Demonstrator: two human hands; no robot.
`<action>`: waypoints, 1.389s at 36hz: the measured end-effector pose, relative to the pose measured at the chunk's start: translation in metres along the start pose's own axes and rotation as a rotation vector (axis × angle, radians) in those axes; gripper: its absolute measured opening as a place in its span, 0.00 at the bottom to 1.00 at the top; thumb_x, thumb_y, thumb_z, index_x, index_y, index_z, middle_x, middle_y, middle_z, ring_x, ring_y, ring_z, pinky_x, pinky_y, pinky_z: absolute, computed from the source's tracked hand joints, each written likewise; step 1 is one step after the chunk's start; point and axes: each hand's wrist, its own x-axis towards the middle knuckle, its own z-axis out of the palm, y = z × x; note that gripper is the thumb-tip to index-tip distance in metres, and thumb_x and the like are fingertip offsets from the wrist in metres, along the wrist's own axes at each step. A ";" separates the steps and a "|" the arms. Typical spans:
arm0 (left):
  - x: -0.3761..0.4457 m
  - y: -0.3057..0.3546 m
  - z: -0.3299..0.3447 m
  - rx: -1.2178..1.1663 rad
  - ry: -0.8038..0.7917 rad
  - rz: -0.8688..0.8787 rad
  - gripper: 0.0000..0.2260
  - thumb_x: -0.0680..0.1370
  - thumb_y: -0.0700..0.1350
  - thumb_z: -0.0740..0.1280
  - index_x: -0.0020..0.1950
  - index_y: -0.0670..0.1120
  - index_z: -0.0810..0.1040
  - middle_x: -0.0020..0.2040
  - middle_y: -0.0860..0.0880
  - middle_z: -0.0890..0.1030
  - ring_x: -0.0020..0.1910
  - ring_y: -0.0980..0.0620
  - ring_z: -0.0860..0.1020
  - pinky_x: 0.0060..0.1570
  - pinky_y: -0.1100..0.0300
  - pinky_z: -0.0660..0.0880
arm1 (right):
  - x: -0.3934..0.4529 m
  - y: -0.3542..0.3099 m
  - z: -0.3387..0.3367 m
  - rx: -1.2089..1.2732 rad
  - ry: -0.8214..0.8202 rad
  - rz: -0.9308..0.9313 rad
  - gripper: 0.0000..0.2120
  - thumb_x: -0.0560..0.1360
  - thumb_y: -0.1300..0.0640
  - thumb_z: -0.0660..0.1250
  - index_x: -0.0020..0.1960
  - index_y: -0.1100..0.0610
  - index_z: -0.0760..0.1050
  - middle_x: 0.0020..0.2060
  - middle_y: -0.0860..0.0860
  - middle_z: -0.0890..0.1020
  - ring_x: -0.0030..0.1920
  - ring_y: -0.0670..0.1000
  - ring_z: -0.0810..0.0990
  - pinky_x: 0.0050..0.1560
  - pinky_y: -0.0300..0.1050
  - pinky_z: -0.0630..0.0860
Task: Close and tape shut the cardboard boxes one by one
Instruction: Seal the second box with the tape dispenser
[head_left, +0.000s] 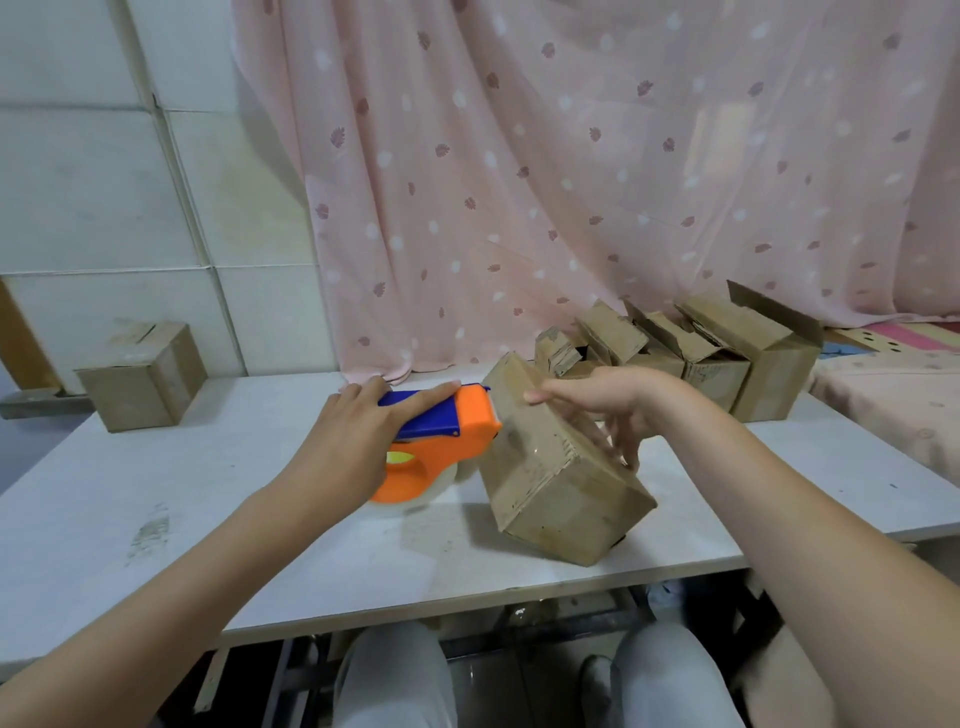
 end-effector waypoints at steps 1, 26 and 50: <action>0.001 0.001 -0.001 -0.006 -0.010 -0.002 0.48 0.68 0.37 0.74 0.78 0.65 0.53 0.46 0.48 0.70 0.40 0.47 0.68 0.42 0.56 0.65 | 0.002 0.002 -0.001 0.021 -0.013 -0.008 0.51 0.63 0.32 0.75 0.75 0.59 0.65 0.69 0.63 0.66 0.64 0.76 0.71 0.56 0.79 0.70; -0.007 -0.001 0.012 0.143 0.032 0.042 0.52 0.57 0.39 0.80 0.76 0.63 0.62 0.43 0.47 0.73 0.37 0.45 0.73 0.40 0.52 0.71 | 0.017 0.051 -0.002 0.448 -0.095 -0.073 0.37 0.67 0.31 0.70 0.65 0.58 0.76 0.62 0.62 0.78 0.59 0.69 0.80 0.55 0.79 0.72; 0.021 0.021 0.021 0.121 -0.010 0.095 0.51 0.63 0.38 0.77 0.77 0.65 0.56 0.43 0.47 0.72 0.40 0.43 0.75 0.44 0.49 0.72 | 0.008 0.077 0.005 0.309 0.256 -0.301 0.25 0.80 0.41 0.63 0.48 0.64 0.80 0.35 0.55 0.82 0.39 0.56 0.79 0.42 0.46 0.76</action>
